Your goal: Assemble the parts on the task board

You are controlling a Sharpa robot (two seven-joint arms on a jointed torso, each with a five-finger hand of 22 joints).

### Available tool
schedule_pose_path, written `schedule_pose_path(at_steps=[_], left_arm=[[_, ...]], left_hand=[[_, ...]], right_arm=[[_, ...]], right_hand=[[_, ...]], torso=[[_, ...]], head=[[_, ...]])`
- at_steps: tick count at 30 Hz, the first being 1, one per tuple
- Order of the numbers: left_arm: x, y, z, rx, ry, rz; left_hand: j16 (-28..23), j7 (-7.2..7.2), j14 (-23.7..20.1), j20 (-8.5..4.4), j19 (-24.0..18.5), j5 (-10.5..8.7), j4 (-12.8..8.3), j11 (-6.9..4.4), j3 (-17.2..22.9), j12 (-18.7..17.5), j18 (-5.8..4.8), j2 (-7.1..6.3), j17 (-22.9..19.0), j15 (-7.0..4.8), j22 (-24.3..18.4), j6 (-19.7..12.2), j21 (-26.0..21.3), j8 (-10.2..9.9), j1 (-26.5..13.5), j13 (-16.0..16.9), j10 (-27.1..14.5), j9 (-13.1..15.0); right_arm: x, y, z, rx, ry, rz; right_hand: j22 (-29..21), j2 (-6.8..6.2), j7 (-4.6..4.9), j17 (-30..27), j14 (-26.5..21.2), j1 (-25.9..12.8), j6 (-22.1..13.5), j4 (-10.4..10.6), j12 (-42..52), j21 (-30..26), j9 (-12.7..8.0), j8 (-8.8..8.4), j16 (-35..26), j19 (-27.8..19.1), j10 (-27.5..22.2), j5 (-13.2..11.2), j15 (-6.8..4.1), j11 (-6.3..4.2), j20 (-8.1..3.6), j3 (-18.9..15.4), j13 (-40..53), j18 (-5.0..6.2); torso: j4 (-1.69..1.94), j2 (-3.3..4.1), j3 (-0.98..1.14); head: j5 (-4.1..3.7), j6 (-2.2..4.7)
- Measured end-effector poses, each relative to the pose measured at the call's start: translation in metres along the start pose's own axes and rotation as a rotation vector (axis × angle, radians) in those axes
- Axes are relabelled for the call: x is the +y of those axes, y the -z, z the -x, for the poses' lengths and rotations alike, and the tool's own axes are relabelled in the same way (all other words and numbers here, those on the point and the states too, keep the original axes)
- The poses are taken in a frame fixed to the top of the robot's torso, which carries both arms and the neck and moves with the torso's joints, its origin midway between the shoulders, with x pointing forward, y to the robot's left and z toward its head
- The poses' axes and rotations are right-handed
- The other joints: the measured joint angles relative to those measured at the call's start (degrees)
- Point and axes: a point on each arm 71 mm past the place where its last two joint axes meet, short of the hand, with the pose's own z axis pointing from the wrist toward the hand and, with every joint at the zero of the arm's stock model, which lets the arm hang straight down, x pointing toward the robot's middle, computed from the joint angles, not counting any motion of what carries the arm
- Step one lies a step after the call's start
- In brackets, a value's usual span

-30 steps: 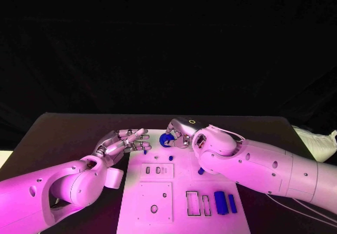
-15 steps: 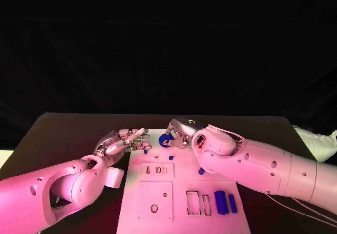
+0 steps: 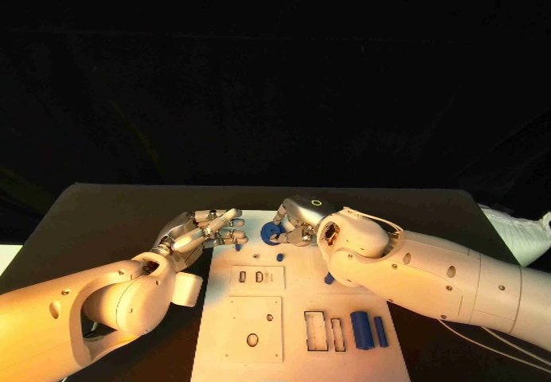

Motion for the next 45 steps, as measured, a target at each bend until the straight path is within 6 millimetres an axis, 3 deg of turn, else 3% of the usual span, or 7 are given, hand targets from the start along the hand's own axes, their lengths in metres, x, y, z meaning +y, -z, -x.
schedule_pose_path(at_steps=[4,13,24,29,32,37,45], left_arm=[[0.0,0.0,0.0,0.0,0.0,0.0],[0.0,0.0,0.0,0.0,0.001,0.001],[0.0,-0.001,-0.001,0.001,0.002,0.002],[0.0,0.0,0.0,0.0,0.002,0.002],[0.0,0.0,0.001,-0.002,0.001,0.002],[0.0,0.001,0.003,-0.007,-0.001,0.002],[-0.001,0.002,0.006,-0.014,-0.004,0.002]], left_hand=[[0.0,0.0,0.0,0.0,0.0,0.0,0.0,0.0,0.0,0.0,0.0,0.0,0.0,0.0,0.0,0.0,0.0,0.0,0.0,0.0,0.0,0.0],[0.0,0.0,0.0,0.0,0.0,0.0,0.0,0.0,0.0,0.0,0.0,0.0,-0.01,0.0,0.0,0.0,0.0,0.0,0.0,0.0,0.0,0.0],[0.0,0.0,0.0,0.0,0.0,0.0,0.0,0.0,0.0,0.0,0.01,0.0,-0.01,0.0,0.0,0.0,-0.21,0.0,0.0,0.0,0.0,0.0],[0.0,0.0,0.0,0.0,0.0,0.0,0.0,0.0,0.0,0.0,-0.01,0.0,0.04,0.0,0.01,0.0,-0.21,0.0,0.0,0.0,0.0,0.0],[0.0,0.0,0.0,0.0,0.0,0.0,0.0,0.0,0.0,0.0,0.0,0.0,0.03,0.0,0.01,0.0,-0.21,0.0,0.0,0.0,0.0,0.0],[0.0,0.0,0.0,0.0,0.0,0.0,0.0,0.0,0.0,0.0,0.0,0.0,0.03,0.0,0.01,0.0,-0.21,0.0,0.0,0.0,0.0,0.0],[-0.25,0.0,0.0,0.0,0.0,0.0,-0.16,0.0,-0.16,-0.25,0.0,0.0,0.02,0.0,-0.05,0.0,-0.21,0.0,0.0,0.0,0.0,0.0]], right_arm=[[-0.001,0.0,0.0,-0.003,-0.002,-0.002],[-0.006,-0.001,-0.003,0.045,-0.01,-0.03],[-0.01,-0.003,-0.002,0.059,-0.059,-0.054],[-0.018,0.007,-0.004,0.033,-0.091,-0.057],[-0.028,0.018,0.0,-0.001,-0.118,-0.056],[-0.054,0.044,0.02,-0.054,-0.193,-0.04],[-0.118,0.082,0.04,-0.077,-0.319,-0.073]], right_hand=[[0.0,-0.04,0.1,0.0,0.0,-0.51,-0.35,0.49,0.0,0.0,0.03,0.01,0.0,0.0,0.0,0.0,0.0,0.0,0.0,-0.49,0.0,0.0],[-0.01,1.69,0.37,-0.01,0.2,-5.76,-1.61,5.11,-0.24,0.0,-0.07,0.0,0.0,0.21,0.0,1.71,0.2,-0.01,0.21,-3.02,-0.01,0.0],[-0.01,1.73,0.53,-0.01,-0.01,-6.26,-1.84,5.14,-0.24,0.0,0.0,0.0,0.0,0.09,0.0,3.91,0.41,-0.01,0.32,-3.56,-0.02,-0.01],[-0.02,1.74,0.46,-0.02,-0.01,-6.25,-1.92,4.82,-0.24,0.0,0.36,-0.09,0.0,0.01,0.0,5.65,0.41,-0.01,0.41,-3.88,-0.02,0.0],[-0.02,2.38,0.53,-0.02,-0.01,-5.53,-1.96,4.75,-0.24,0.0,0.25,-0.09,0.0,0.0,0.0,5.93,0.41,-0.01,0.41,-3.95,-0.02,0.0],[-0.02,2.31,0.62,-0.02,-0.01,-2.91,-2.66,3.41,-0.77,0.0,0.18,-0.09,0.0,0.0,-0.22,6.0,0.41,0.2,0.41,-4.12,-0.03,0.0],[-0.02,1.58,0.62,-0.02,-0.01,5.57,-2.67,-3.24,-1.14,0.0,0.18,-0.09,0.0,0.01,-0.22,2.22,0.41,0.2,0.4,-2.7,-0.03,0.0]], torso=[[0.0,0.01,0.0],[-0.01,0.03,0.0],[0.01,0.02,0.0],[0.02,0.01,0.0],[0.0,-0.02,0.02],[-0.12,-0.11,0.08],[-1.16,-0.49,0.31]], head=[[-0.04,0.02],[-0.14,0.04],[-0.19,-0.08],[-0.12,-0.06],[-0.05,-0.01],[0.03,0.05],[0.48,0.18]])
